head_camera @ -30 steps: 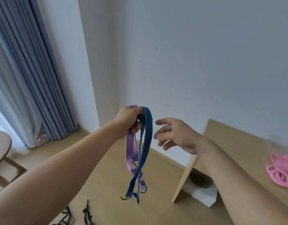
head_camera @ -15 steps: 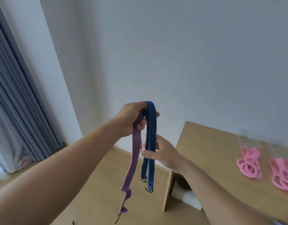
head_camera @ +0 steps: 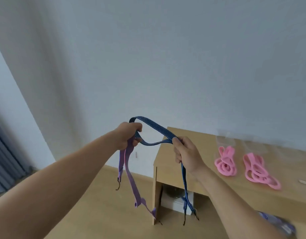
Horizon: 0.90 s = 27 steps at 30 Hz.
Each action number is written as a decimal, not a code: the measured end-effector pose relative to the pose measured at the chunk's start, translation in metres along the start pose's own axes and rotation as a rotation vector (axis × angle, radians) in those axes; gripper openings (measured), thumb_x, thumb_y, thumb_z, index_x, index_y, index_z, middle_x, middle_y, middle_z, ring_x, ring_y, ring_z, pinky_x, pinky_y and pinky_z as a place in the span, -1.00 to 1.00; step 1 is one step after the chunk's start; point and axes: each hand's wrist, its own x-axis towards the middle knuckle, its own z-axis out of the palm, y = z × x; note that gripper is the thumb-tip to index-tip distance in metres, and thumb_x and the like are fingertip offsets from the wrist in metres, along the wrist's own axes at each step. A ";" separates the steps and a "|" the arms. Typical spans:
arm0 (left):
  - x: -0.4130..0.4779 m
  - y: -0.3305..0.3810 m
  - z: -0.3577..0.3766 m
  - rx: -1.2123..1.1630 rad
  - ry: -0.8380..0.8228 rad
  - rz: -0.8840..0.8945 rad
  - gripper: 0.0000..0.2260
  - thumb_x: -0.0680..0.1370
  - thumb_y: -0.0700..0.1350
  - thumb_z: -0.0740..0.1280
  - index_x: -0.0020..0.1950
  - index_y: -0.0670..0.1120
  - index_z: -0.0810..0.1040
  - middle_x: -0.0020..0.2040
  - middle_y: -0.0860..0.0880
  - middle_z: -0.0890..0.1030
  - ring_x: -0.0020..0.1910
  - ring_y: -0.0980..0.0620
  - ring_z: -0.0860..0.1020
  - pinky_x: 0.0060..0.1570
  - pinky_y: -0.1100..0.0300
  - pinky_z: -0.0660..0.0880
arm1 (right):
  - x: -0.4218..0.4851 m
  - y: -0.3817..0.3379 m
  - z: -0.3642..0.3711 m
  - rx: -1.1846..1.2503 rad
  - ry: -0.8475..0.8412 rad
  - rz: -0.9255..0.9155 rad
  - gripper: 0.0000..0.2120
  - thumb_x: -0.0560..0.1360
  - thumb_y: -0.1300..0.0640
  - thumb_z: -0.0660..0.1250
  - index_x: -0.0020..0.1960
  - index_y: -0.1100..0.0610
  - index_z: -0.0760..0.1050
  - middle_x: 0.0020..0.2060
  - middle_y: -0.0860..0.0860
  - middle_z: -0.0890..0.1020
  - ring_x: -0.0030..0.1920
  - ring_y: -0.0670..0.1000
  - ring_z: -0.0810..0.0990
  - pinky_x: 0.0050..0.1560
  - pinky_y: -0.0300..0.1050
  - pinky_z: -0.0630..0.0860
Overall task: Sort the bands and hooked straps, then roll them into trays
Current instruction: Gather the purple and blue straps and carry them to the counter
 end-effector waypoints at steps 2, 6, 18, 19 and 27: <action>0.004 -0.009 0.023 0.074 -0.081 -0.012 -0.83 0.45 -0.22 0.30 -0.02 -0.19 0.36 -0.38 -0.11 0.45 -0.41 -0.13 0.60 -0.53 0.25 0.31 | 0.004 -0.013 -0.011 -0.045 0.040 -0.019 -0.79 0.51 -0.01 0.34 0.04 0.10 0.45 -0.44 -0.16 0.40 -0.43 -0.09 0.32 -0.35 -0.13 0.29; 0.016 -0.012 0.056 0.233 -0.296 -0.050 -0.85 0.48 -0.22 0.28 -0.01 -0.25 0.41 -0.18 -0.24 0.52 -0.36 -0.21 0.67 -0.57 0.27 0.33 | 0.012 -0.029 -0.033 -0.147 0.197 -0.075 -0.53 0.38 0.02 0.37 0.26 -0.04 0.38 -0.23 -0.14 0.50 -0.35 -0.20 0.44 -0.24 -0.25 0.36; 0.020 0.071 0.123 0.560 -1.123 0.086 -0.82 0.44 -0.14 0.22 -0.37 -0.09 0.46 -0.52 -0.06 0.40 -0.45 -0.10 0.59 -0.45 0.21 0.52 | 0.033 -0.030 -0.064 -0.518 0.163 0.011 -0.68 0.45 0.13 0.49 -0.04 -0.31 0.55 -0.19 0.00 0.67 -0.11 0.02 0.64 0.06 -0.07 0.56; 0.024 0.072 0.127 0.575 -1.169 0.088 -0.82 0.44 -0.11 0.24 -0.37 -0.09 0.46 -0.51 -0.07 0.44 -0.43 -0.11 0.60 -0.41 0.19 0.54 | 0.034 -0.031 -0.066 -0.561 0.195 0.020 -0.74 0.49 0.13 0.44 -0.15 -0.27 0.58 -0.21 -0.01 0.68 -0.14 0.04 0.63 0.02 0.00 0.54; 0.072 0.024 0.146 0.716 -1.401 0.126 -0.89 0.57 -0.24 0.28 -0.14 -0.13 0.55 -0.17 -0.13 0.60 -0.06 -0.19 0.60 0.22 -0.06 0.48 | 0.025 -0.037 -0.130 -0.550 0.809 0.039 -0.80 0.41 0.18 0.23 -0.24 0.04 0.62 -0.31 0.14 0.64 -0.34 -0.03 0.50 -0.26 -0.12 0.43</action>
